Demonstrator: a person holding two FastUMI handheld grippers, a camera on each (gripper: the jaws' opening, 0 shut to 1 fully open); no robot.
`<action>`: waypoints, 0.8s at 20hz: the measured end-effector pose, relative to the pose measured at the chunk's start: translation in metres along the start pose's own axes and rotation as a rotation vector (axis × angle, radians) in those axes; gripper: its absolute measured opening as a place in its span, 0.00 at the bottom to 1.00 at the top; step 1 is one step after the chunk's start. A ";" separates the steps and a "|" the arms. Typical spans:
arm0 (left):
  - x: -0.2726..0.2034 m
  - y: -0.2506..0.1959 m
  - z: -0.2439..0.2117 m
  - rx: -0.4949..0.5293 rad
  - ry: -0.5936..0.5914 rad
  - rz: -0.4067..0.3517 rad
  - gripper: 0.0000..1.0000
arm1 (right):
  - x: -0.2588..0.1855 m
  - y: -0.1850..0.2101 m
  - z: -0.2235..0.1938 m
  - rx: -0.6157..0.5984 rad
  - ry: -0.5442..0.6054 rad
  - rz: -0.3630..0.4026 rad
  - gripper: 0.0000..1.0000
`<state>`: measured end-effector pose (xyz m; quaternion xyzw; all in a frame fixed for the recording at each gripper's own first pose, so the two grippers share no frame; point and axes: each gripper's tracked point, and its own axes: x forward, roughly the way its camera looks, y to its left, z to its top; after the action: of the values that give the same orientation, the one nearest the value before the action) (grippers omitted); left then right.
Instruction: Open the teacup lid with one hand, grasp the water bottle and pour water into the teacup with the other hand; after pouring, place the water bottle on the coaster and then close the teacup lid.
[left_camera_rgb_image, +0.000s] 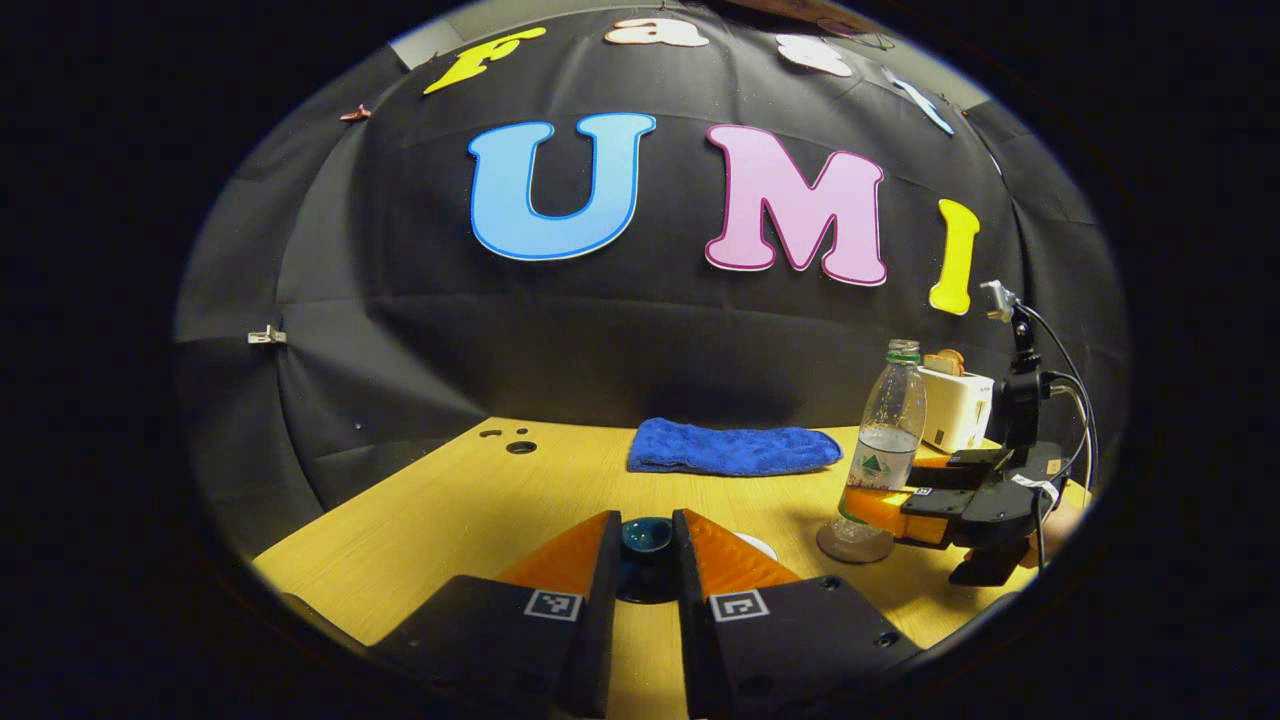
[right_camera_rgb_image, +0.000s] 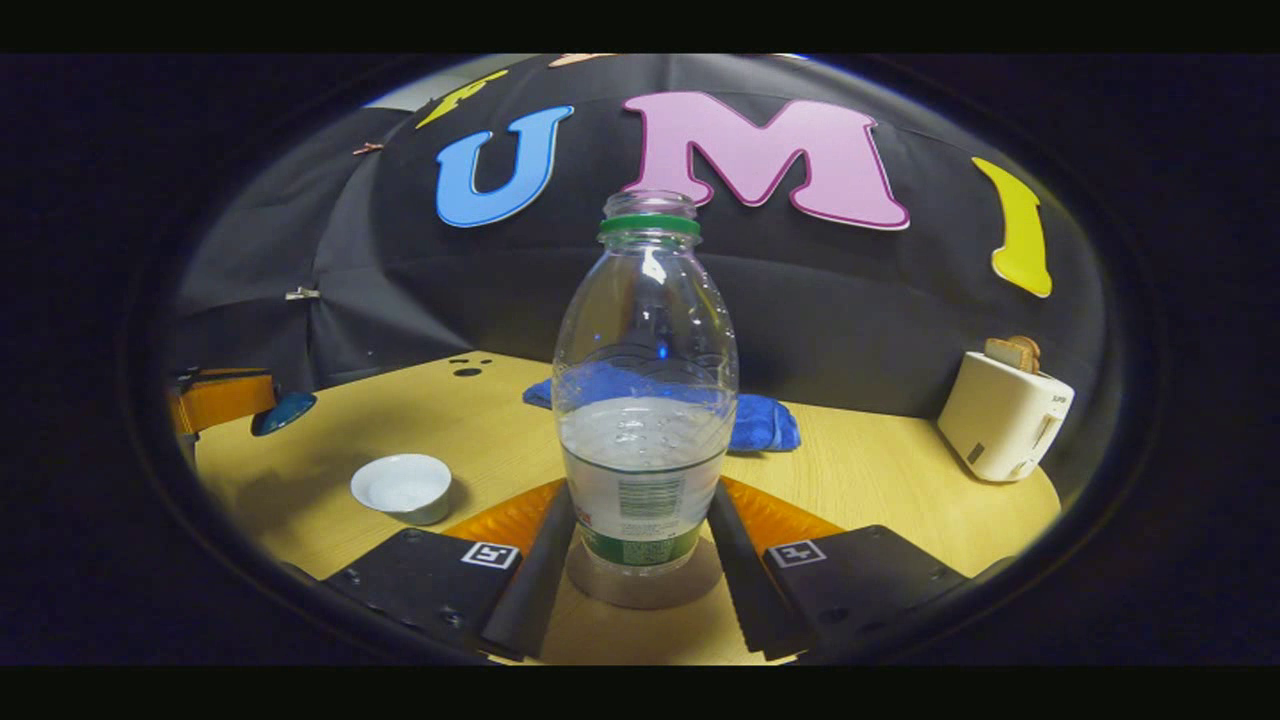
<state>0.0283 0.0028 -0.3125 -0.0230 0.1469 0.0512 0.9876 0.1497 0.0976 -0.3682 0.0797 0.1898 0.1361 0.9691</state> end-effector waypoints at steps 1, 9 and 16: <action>-0.001 0.000 0.000 -0.003 0.002 0.000 0.32 | -0.001 -0.002 -0.005 0.007 0.006 -0.002 0.75; 0.002 -0.004 0.000 -0.002 -0.007 -0.010 0.32 | -0.003 -0.007 -0.016 -0.002 0.031 -0.026 0.80; 0.012 -0.015 0.002 0.010 -0.010 -0.038 0.32 | -0.007 -0.006 -0.027 0.032 0.060 -0.041 0.94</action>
<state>0.0417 -0.0111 -0.3140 -0.0207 0.1420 0.0321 0.9891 0.1347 0.0926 -0.3916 0.0871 0.2228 0.1154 0.9641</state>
